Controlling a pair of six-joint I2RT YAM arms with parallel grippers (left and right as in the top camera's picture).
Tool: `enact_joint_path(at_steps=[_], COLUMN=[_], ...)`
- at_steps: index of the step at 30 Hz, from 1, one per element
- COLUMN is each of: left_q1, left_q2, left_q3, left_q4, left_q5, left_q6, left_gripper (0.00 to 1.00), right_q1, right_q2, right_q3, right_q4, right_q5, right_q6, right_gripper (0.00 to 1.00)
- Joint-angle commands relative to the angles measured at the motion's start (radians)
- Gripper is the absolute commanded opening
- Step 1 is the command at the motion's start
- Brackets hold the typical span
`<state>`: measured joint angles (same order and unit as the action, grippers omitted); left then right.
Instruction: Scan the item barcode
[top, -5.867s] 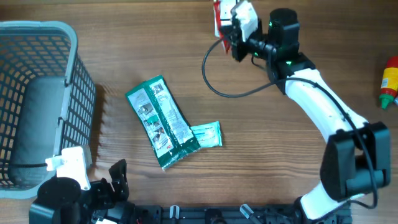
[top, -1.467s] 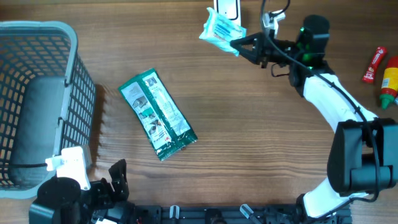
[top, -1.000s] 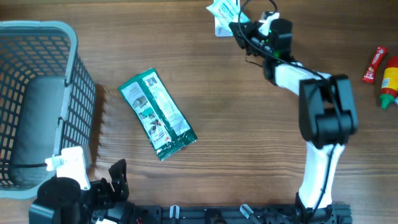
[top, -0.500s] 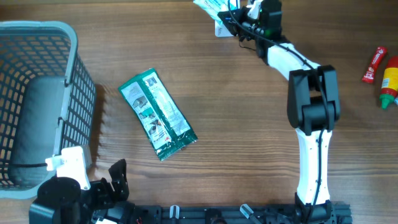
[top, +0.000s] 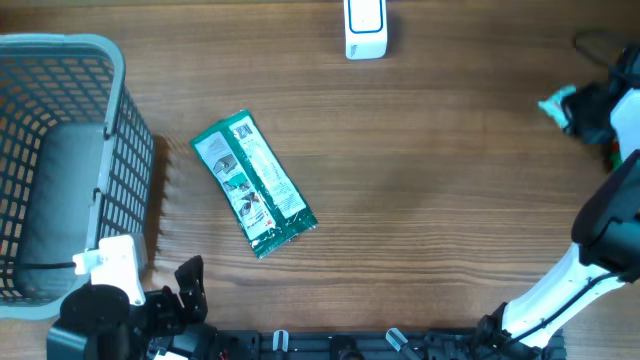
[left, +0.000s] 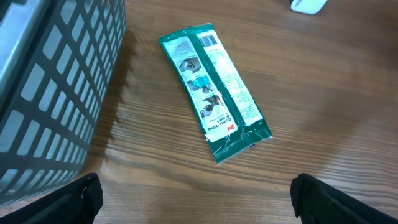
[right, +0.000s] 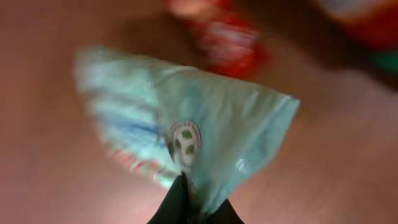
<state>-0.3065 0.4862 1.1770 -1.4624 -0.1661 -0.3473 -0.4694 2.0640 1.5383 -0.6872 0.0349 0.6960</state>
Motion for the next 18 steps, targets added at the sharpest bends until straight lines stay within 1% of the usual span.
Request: enact_joint_path(at_steps=[1,2,3,5,8,9,10,12,13,16,18], left_q1=[0.004,0.004,0.004,0.004,0.004,0.004,0.004,0.004,0.004,0.004,0.004], left_q2=[-0.003,-0.003,-0.003,-0.003,-0.003,-0.003,-0.003,-0.003,-0.003,-0.003,-0.003], left_q3=[-0.001,-0.001,-0.001,-0.001,-0.001,-0.001,-0.001,-0.001,-0.001,-0.001,-0.001], left_q4=[0.002,0.002,0.002,0.002,0.002,0.002,0.002,0.002,0.002,0.002,0.002], left_q5=[0.002,0.002,0.002,0.002,0.002,0.002,0.002,0.002,0.002,0.002,0.002], left_q6=[-0.009,-0.009,-0.009,-0.009,-0.009,-0.009,-0.009,-0.009,-0.009,-0.009,-0.009], left_gripper=[1.0,1.0,1.0,1.0,1.0,1.0,1.0,1.0,1.0,1.0,1.0], right_q1=[-0.027,-0.029,-0.029,-0.028,-0.012,0.024,0.091,0.192,0.282,0.528,0.724], right_q2=[0.013,0.005,-0.013,-0.079,-0.207,-0.264,-0.297,-0.301,-0.298,-0.284,-0.246], right_q3=[-0.04,-0.031,-0.016,0.003,0.003,0.003,0.003,0.002,-0.005,-0.014,-0.018], right_q4=[0.01,0.005,-0.016,-0.055,-0.078,-0.077,-0.065,-0.069,-0.074,-0.069,-0.043], right_q5=[0.129,0.088,0.039,-0.045,-0.239,-0.33,-0.407,-0.49,-0.512,-0.503,-0.482], right_q6=[0.047,0.024,0.002,0.006,0.039,0.026,-0.047,-0.146,-0.209,-0.34,-0.489], right_gripper=[0.15,0.62,1.0,1.0,1.0,1.0,1.0,1.0,1.0,1.0,1.0])
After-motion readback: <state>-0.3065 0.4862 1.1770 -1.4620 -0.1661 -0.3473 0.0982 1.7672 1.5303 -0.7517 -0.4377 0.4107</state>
